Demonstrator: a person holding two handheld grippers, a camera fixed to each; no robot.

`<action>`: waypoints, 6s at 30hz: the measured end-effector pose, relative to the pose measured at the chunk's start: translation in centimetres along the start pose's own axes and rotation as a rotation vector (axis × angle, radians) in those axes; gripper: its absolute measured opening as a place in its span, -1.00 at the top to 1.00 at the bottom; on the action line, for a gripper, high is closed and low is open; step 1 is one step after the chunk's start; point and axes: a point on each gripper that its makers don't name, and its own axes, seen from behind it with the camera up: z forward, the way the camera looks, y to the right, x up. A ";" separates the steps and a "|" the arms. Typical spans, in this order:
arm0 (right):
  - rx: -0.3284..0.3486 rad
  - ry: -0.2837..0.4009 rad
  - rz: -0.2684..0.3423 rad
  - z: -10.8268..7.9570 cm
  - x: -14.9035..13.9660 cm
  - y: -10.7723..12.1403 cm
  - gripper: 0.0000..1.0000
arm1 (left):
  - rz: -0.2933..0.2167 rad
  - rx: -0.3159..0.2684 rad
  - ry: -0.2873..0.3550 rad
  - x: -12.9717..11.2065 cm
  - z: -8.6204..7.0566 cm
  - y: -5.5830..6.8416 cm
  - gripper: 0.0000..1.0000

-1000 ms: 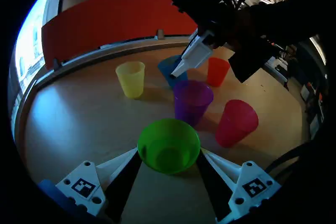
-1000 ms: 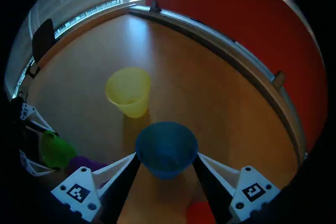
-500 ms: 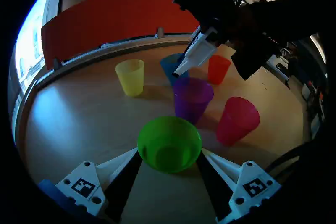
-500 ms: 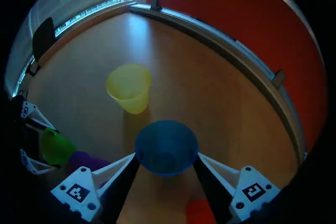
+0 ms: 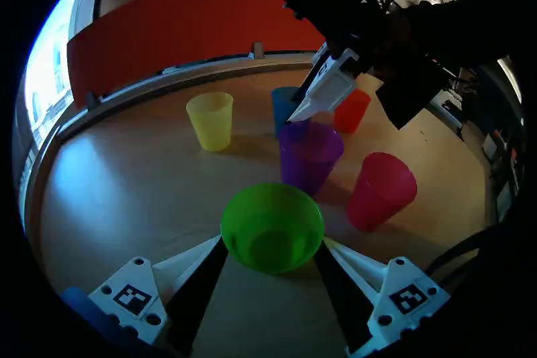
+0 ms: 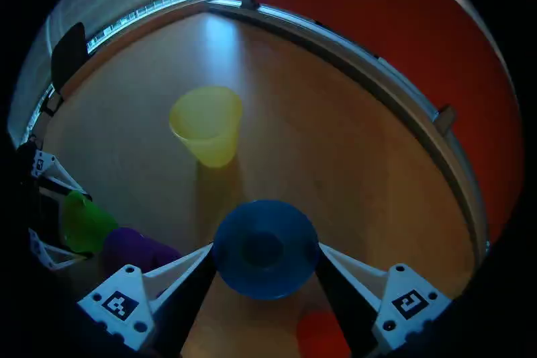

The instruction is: Pour water

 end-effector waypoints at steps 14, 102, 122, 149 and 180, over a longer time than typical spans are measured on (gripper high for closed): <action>-0.001 -0.013 -0.010 -0.4 -0.8 -0.1 -0.96 | 0.000 0.007 -0.018 -0.5 -0.1 -0.2 -0.76; -0.425 0.638 0.312 -27.8 -10.3 -1.7 -0.95 | -0.063 0.262 0.232 7.0 -19.0 -4.9 -0.76; -0.572 0.829 0.429 -32.8 -11.6 -0.9 -0.95 | -0.081 0.350 0.416 12.7 -23.8 -7.7 -0.75; -0.716 0.965 0.513 -37.7 -10.3 2.0 -0.95 | -0.145 0.396 0.635 19.2 -27.8 -10.4 -0.75; -0.764 0.900 0.545 -33.3 -10.9 0.8 -0.95 | -0.128 0.488 0.695 12.2 -22.4 -14.3 -0.75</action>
